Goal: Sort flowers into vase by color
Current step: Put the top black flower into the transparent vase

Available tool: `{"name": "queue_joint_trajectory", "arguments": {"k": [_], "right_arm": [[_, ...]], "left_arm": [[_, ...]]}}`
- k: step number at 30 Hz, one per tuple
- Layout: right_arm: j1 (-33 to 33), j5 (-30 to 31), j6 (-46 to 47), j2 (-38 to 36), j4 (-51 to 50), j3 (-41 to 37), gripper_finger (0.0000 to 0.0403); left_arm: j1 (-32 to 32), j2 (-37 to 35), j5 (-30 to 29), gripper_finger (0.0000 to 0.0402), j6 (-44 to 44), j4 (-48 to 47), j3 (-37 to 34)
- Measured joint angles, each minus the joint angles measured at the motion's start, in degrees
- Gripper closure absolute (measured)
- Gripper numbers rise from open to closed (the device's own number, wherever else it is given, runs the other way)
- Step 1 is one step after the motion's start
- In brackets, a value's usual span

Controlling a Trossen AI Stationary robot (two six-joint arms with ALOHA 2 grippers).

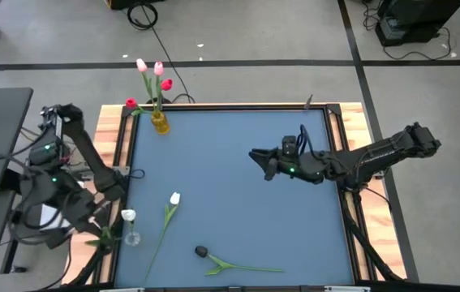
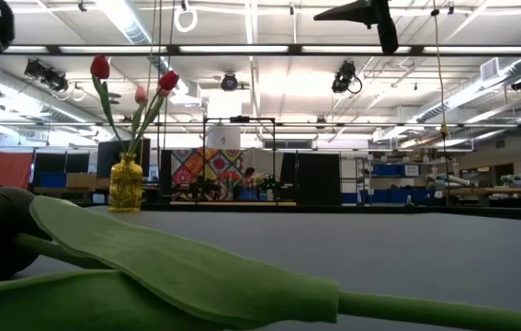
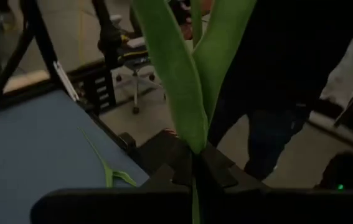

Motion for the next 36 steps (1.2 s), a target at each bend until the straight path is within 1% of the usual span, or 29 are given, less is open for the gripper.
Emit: {"name": "queue_joint_trajectory", "arguments": {"k": [3,6,11,13,15,19,24,27,33,36], "right_arm": [[1.03,1.59,2.82,0.01,0.14,0.00,0.0257],[2.41,3.33,5.50,0.01,0.19,0.00,0.0257],[5.18,6.84,7.92,0.01,1.30,0.00,0.0257],[6.33,8.96,8.69,0.01,2.02,0.00,0.0257],[7.44,11.10,8.77,0.01,3.14,0.00,0.0257],[9.28,14.65,8.35,0.01,4.79,0.00,0.0257],[10.78,17.36,8.31,0.01,5.05,0.00,0.0257],[11.26,17.74,8.31,0.01,5.22,0.00,0.0257],[12.58,17.75,8.28,0.01,5.44,0.00,0.0258],[12.78,17.74,8.37,0.01,5.45,0.00,0.0262]], "left_arm": [[-3.62,-0.40,-3.31,0.0398,2.31,-0.24,-0.84],[-6.85,-2.63,-6.40,0.0399,2.44,1.64,-6.52],[-9.81,-8.42,-9.88,0.0399,2.42,15.07,-19.22],[-10.45,-10.63,-10.14,0.0399,2.91,20.37,-22.74],[-11.14,-12.02,-10.35,0.0399,3.03,22.21,-25.02],[-12.22,-12.67,-10.93,0.0399,3.10,21.55,-26.20],[-12.28,-12.78,-11.06,0.0399,6.88,20.99,-23.99],[-12.28,-13.52,-11.05,0.0400,8.90,20.22,-23.74],[-12.28,-14.43,-11.01,0.0400,7.29,14.66,-23.74],[-12.27,-14.56,-11.01,0.0400,7.35,14.06,-23.74]]}}
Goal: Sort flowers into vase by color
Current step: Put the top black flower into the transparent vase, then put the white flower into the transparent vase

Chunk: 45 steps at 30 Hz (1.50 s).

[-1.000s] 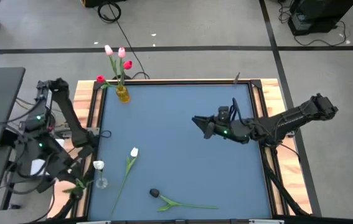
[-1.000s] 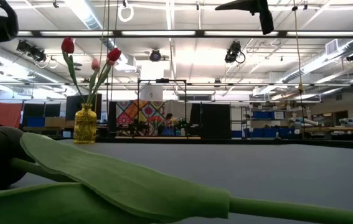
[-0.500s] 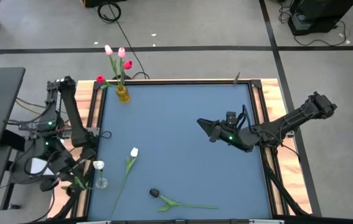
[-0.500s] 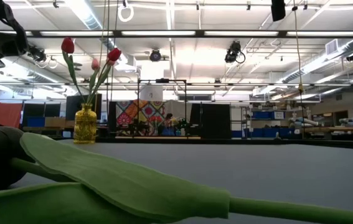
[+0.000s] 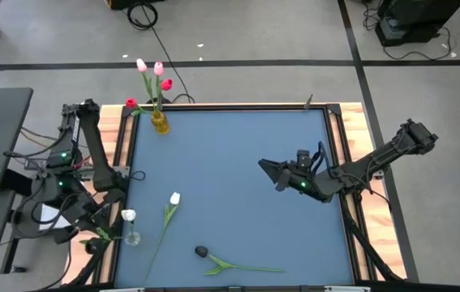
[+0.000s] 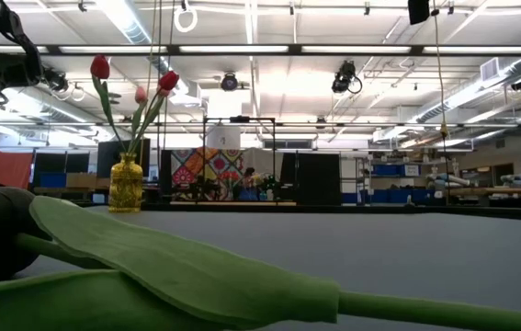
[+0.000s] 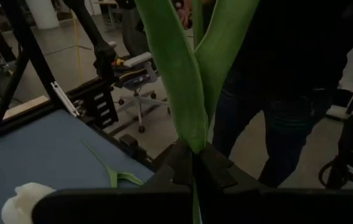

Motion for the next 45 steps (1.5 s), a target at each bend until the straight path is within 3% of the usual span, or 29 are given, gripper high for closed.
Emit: {"name": "queue_joint_trajectory", "arguments": {"k": [15,20,26,36,40,45], "right_arm": [[-0.20,-0.74,0.13,0.00,1.10,0.00,0.0249],[-0.20,-1.07,0.13,0.00,1.25,0.00,0.0226],[-0.20,-1.87,1.01,0.28,1.31,0.00,0.0206],[-0.11,-12.36,1.37,5.69,-0.46,0.02,0.0206],[-0.11,-14.60,5.32,9.36,-0.43,0.02,0.0206],[-0.26,-19.77,17.02,14.32,-2.33,0.02,0.0206]], "left_arm": [[0.05,0.04,-2.32,0.0392,-8.46,-1.47,-3.48],[0.06,0.15,-2.40,0.0357,-7.64,-1.22,-3.48],[0.06,-0.25,-2.40,0.0296,-12.64,-1.57,-3.50],[0.08,-2.85,-0.38,0.0182,-19.74,-9.42,-0.34],[0.08,-2.93,0.62,0.0172,-24.48,-14.51,2.38],[0.08,-2.98,-1.04,0.0188,-32.04,-22.90,9.19]]}}
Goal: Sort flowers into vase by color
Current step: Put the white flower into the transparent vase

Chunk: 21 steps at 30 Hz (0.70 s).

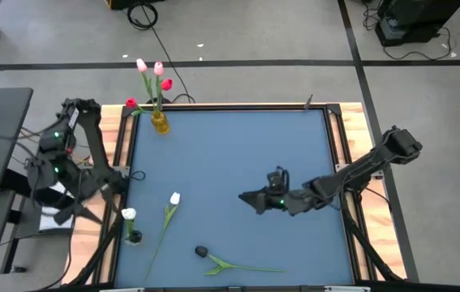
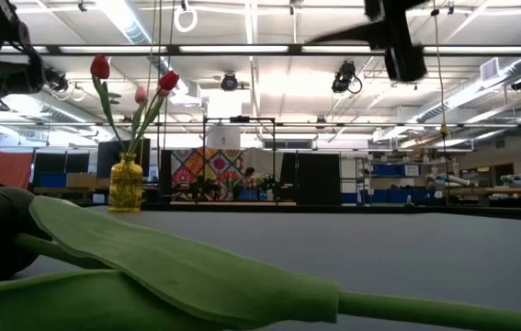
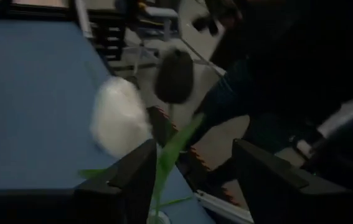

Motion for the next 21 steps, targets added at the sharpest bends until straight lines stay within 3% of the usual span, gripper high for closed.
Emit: {"name": "queue_joint_trajectory", "arguments": {"k": [4,7,9,13,17,21], "right_arm": [[0.00,-4.34,3.44,4.01,-1.40,0.00,0.0206],[0.00,-5.19,4.12,6.44,-1.13,0.00,0.0206],[0.00,-5.28,5.56,7.29,-1.12,0.00,0.0206],[-0.07,-5.97,14.74,7.67,-4.44,0.00,0.0206],[-0.07,-7.70,16.71,7.65,-6.51,0.00,0.0206],[-0.37,-11.46,15.30,7.67,-6.37,0.00,0.0206]], "left_arm": [[-0.01,0.01,-6.18,0.0207,-4.76,-8.30,6.96],[0.21,0.05,-14.18,0.0222,-10.37,-14.23,11.07],[0.92,-0.01,-20.44,0.0230,-15.44,-16.57,11.65],[3.12,0.12,-27.21,0.0243,-25.99,-21.85,10.60],[6.39,0.87,-29.71,0.0246,-32.88,-22.09,7.31],[10.68,3.20,-27.17,0.0246,-34.42,-17.48,3.10]]}}
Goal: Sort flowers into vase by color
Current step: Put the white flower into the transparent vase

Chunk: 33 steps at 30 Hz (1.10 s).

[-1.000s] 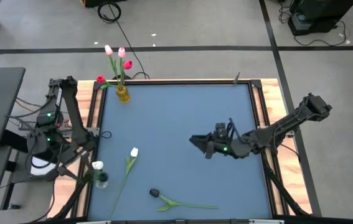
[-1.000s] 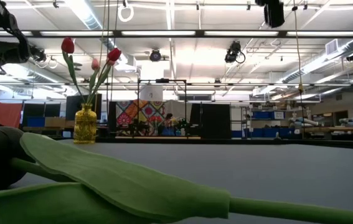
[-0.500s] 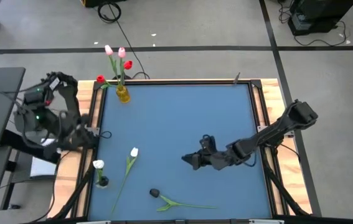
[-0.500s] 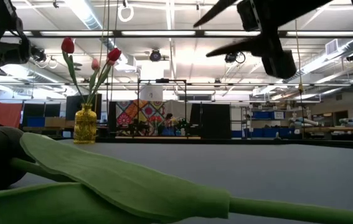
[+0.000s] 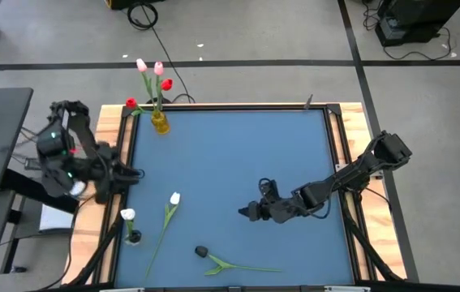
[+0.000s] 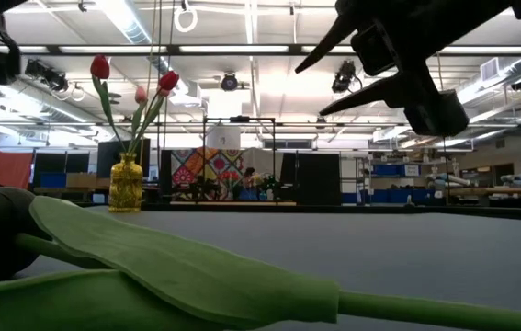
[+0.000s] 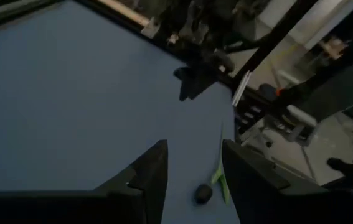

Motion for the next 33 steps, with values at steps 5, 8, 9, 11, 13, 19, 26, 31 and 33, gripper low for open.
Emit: {"name": "queue_joint_trajectory", "arguments": {"k": [5,8,9,11,13,19,26,31,33], "right_arm": [[-1.76,-5.15,-3.28,0.00,0.00,0.00,0.0206],[-3.30,-8.13,-5.38,0.00,0.03,0.00,0.0206],[-3.85,-8.99,-6.08,0.00,0.00,0.00,0.0206],[-4.86,-10.33,-7.17,0.00,0.04,0.00,0.0206],[-5.84,-11.26,-7.43,0.00,0.02,0.00,0.0206],[-7.30,-13.37,-9.79,0.00,0.00,0.00,0.0206],[-7.20,-13.69,-11.85,0.00,0.00,0.00,0.0206],[-6.43,-13.18,-12.32,0.00,-1.20,0.00,0.0206],[-6.08,-12.90,-12.32,0.00,-2.21,0.00,0.0206]], "left_arm": [[7.33,4.56,4.01,0.0246,0.03,9.57,-3.49],[12.70,8.47,7.88,0.0246,0.13,12.00,-3.57],[14.86,9.80,8.63,0.0247,0.00,12.14,-3.57],[20.09,12.18,11.15,0.0247,-0.62,12.06,-3.59],[26.48,14.33,15.90,0.0247,-0.29,11.98,-3.59],[42.96,21.76,36.64,0.0246,0.84,9.81,-3.59],[48.99,26.41,41.32,0.0246,4.43,8.17,-3.59],[47.97,31.03,41.79,0.0246,3.81,7.66,-3.57],[47.12,33.99,42.21,0.0246,3.73,7.27,-3.57]]}}
